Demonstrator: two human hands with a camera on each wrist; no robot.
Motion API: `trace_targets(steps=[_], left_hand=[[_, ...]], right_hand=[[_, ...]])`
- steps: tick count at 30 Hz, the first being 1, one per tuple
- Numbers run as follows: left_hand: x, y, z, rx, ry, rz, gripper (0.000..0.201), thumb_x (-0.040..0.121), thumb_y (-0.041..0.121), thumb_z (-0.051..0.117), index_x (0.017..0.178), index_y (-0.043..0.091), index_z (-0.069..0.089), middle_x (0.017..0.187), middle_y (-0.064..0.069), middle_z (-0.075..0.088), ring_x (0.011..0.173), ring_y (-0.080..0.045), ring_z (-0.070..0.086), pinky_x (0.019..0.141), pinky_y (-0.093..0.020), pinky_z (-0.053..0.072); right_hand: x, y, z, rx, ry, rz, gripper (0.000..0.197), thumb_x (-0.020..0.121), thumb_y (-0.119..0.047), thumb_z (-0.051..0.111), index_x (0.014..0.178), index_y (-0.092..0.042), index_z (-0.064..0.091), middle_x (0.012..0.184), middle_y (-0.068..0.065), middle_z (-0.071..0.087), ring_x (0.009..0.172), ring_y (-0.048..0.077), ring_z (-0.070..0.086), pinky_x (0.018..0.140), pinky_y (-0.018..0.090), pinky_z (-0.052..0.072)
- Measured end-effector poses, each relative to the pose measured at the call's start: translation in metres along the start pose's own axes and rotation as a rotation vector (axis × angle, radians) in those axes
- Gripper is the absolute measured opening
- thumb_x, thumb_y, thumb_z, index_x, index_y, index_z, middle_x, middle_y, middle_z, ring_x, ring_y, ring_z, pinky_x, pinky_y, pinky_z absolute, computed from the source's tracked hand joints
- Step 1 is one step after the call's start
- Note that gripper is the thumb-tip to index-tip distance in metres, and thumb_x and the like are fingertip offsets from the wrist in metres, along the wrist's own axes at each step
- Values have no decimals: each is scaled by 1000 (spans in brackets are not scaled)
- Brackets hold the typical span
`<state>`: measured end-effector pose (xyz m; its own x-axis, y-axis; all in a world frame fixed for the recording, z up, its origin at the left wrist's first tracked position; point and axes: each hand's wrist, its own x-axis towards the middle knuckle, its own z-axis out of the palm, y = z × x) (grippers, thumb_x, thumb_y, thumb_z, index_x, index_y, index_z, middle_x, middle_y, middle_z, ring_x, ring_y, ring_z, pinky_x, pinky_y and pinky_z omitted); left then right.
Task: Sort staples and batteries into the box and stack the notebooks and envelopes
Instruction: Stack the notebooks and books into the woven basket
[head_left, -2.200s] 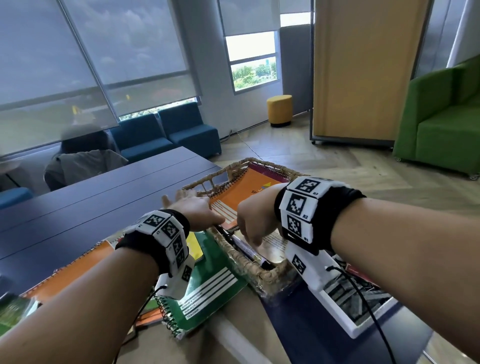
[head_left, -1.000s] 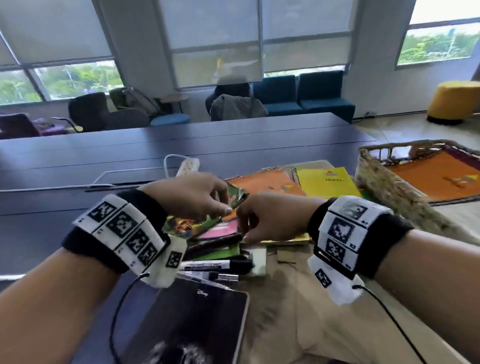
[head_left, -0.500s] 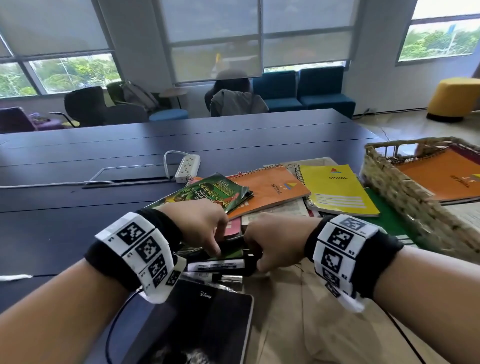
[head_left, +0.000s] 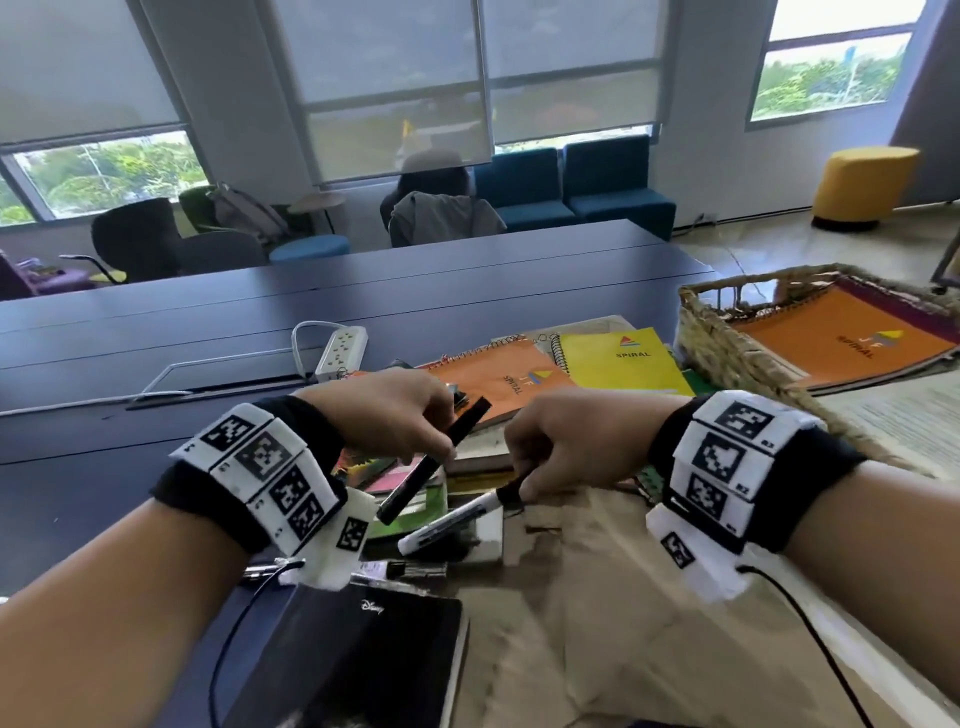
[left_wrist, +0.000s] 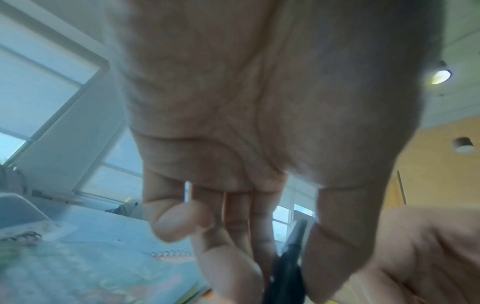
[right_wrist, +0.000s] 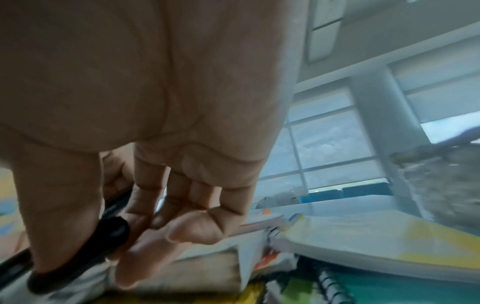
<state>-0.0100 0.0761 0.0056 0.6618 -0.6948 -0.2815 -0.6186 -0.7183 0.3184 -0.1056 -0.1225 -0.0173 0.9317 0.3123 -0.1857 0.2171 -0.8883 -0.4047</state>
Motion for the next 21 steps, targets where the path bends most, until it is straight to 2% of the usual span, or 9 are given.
trace_targets(steps=[3,5,7,8,10,13,17,21], left_hand=[[7,9,-6,-158,87,39,10,91,22,76,89,15,68,72,4,69,64,-11,66,65,-30,53],[14,18,-5,-226,174,48,7,93,19,73,97,16,69,76,3,71,64,-9,66,62,-22,50],[22,31,-3,-313,254,62,14,95,16,69,109,17,66,86,-2,74,71,-12,68,57,-12,46],[26,36,0,-381,283,72,19,97,13,67,115,15,64,91,-7,75,75,-15,68,56,-11,45],[37,51,6,-507,321,111,26,99,10,62,124,14,60,94,-13,75,80,-20,69,59,-16,49],[49,68,14,-635,367,147,27,102,10,57,127,20,56,92,-11,75,82,-21,71,67,-29,51],[67,96,22,-773,397,201,32,103,9,55,134,19,52,91,-8,74,81,-19,71,69,-30,53],[83,119,25,-872,435,264,39,104,9,54,141,18,46,90,-9,73,78,-16,70,67,-30,54]], right_hand=[[-12,14,-15,143,51,3,15,89,-26,78,92,-12,70,82,3,71,70,12,60,67,30,49],[-24,23,-23,222,100,17,15,90,-23,77,94,-10,70,80,2,70,70,11,60,67,30,50],[-37,32,-29,291,148,36,16,91,-21,76,96,-7,70,80,4,70,69,12,60,66,29,50],[-42,36,-31,318,173,45,15,92,-20,76,96,-6,70,81,5,71,68,12,60,64,28,49],[-56,46,-34,398,223,77,15,94,-19,74,96,-6,68,83,7,74,67,12,63,60,24,49],[-70,53,-36,564,284,118,14,98,-20,68,97,-7,62,94,15,77,70,21,67,54,24,48],[-87,59,-36,771,379,174,14,105,-25,57,101,-12,51,91,17,73,67,27,67,50,28,41],[-98,70,-38,860,492,180,20,108,-34,49,105,-14,46,96,24,74,67,32,69,49,30,43]])
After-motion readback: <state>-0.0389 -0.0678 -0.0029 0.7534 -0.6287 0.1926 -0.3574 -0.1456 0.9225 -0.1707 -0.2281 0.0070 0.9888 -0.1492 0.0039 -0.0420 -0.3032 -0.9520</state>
